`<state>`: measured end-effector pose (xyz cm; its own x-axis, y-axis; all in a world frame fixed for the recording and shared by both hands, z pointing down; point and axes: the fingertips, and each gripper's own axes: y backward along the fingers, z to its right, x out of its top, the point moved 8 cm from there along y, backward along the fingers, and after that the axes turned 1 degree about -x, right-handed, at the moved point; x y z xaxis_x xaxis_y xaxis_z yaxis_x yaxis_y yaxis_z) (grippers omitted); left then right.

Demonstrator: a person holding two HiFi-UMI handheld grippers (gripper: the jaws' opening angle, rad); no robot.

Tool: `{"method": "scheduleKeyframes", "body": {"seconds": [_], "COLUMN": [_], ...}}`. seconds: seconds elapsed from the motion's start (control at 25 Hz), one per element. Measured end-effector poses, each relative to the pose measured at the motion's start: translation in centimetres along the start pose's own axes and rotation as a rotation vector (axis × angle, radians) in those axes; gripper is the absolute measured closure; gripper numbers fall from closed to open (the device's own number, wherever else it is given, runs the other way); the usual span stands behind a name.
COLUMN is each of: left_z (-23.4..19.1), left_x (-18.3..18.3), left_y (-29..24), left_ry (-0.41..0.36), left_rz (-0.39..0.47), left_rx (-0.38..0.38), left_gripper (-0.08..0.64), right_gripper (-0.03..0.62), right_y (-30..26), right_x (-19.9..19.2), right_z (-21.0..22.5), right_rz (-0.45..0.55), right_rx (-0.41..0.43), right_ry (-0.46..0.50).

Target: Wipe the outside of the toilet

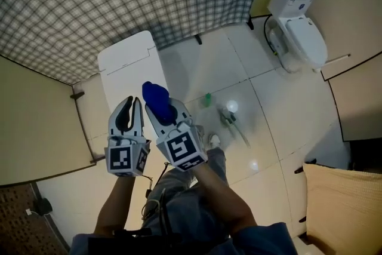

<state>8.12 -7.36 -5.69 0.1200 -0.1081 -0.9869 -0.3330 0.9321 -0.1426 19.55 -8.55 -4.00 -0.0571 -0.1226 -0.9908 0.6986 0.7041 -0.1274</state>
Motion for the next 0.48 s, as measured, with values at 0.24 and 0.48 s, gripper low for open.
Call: {"method": "scheduleKeyframes", "body": {"seconds": [0.24,0.48], "left_z": [-0.2,-0.5], "left_x": [-2.6,-8.5], "left_y": [-8.4,-18.6], "left_ry": [-0.014,-0.066], "left_rz": [-0.072,-0.169], "left_rx": [0.070,0.157], "left_gripper": [0.499,0.500], "right_gripper": [0.519,0.518], "right_y": [-4.6,-10.6], "right_x": [-3.7,-11.0], "right_z": [7.1,17.0], "right_rz": [-0.046,-0.052], "right_rx": [0.097,0.154], "right_ry": [-0.004,-0.102]}}
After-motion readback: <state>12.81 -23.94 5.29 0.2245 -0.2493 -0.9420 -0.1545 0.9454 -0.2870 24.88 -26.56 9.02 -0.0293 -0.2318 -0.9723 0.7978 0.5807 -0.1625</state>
